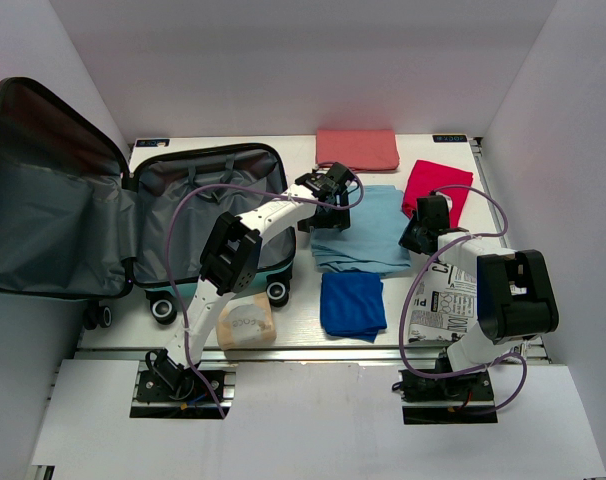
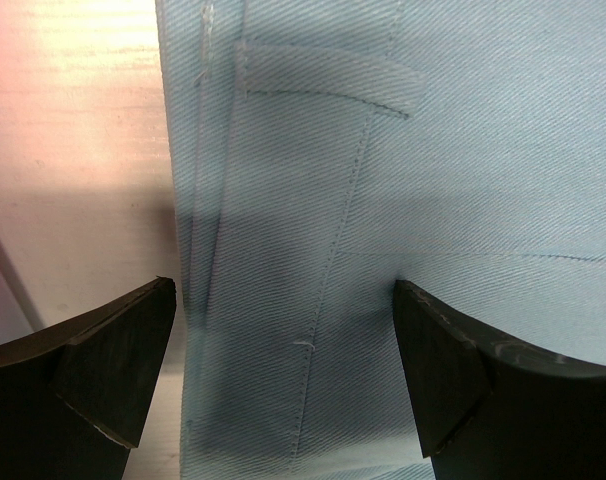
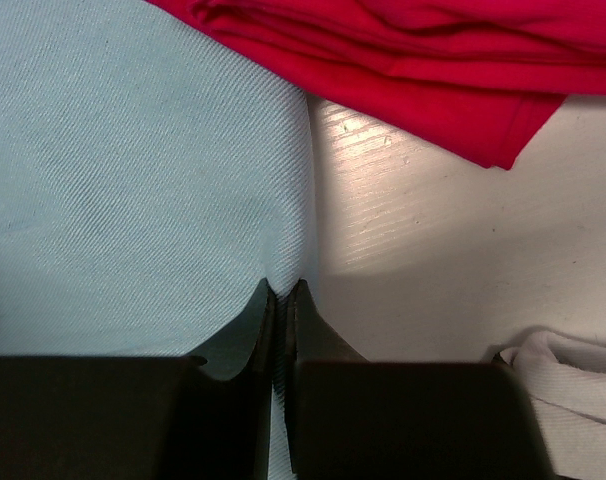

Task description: Pack the luggage

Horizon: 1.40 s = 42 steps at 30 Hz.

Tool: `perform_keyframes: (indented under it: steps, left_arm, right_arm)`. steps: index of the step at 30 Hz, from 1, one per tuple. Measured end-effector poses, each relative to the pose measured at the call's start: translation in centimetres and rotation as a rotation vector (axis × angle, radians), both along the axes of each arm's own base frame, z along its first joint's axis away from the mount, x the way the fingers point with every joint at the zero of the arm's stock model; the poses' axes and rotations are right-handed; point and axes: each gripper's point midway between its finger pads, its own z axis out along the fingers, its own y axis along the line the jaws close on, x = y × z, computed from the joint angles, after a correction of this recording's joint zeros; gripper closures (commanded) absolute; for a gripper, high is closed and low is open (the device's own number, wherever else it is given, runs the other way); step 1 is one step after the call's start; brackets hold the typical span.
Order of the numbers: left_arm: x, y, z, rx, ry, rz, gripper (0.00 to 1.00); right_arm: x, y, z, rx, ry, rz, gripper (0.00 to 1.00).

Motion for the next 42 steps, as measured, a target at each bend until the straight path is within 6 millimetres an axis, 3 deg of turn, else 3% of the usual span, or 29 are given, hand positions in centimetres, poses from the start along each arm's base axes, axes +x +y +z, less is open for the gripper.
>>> perform_keyframes:
  steps: [4,8,9,11,12,20,25,28,34,39,42]
  left_arm:
    - [-0.4,0.1,-0.4,-0.035,0.001,0.020,0.02]
    - [-0.5,-0.4,-0.7,-0.097,0.005,0.023,0.22]
    - [-0.5,-0.7,-0.7,-0.111,0.006,0.022,0.46]
    - [-0.5,-1.5,-0.5,-0.155,0.006,0.011,0.71]
    - [-0.4,-1.5,-0.2,-0.160,-0.002,0.007,1.00]
    - [-0.3,-1.5,0.3,-0.158,-0.026,-0.036,1.00]
    - [0.5,-1.3,2.2,-0.096,-0.084,-0.087,1.00]
    - [1.9,-1.5,4.9,-0.087,-0.146,-0.108,1.00]
    - [3.8,-0.3,10.6,-0.056,-0.287,-0.087,1.00]
    - [5.0,2.0,16.4,-0.038,-0.406,-0.038,1.00]
    - [5.3,4.6,19.9,-0.023,-0.469,0.032,1.00]
  right_arm:
    - [0.0,0.1,0.0,0.027,0.005,0.012,1.00]
    - [0.0,0.2,-0.2,0.038,0.011,0.033,1.00]
    - [0.1,0.2,-0.2,0.039,0.012,0.039,1.00]
    - [0.1,0.4,-0.3,0.047,0.013,0.052,1.00]
    - [0.1,0.4,-0.3,0.048,0.012,0.057,1.00]
    - [0.2,0.9,0.2,0.048,0.016,0.129,1.00]
    - [0.5,2.0,1.9,0.036,0.027,0.204,1.00]
    - [1.3,3.4,4.4,0.033,-0.012,0.257,1.00]
    - [4.6,6.6,12.0,0.017,-0.170,0.357,1.00]
    - [6.1,9.7,17.4,0.010,-0.283,0.437,1.00]
    - [7.2,12.6,20.0,0.013,-0.328,0.502,1.00]
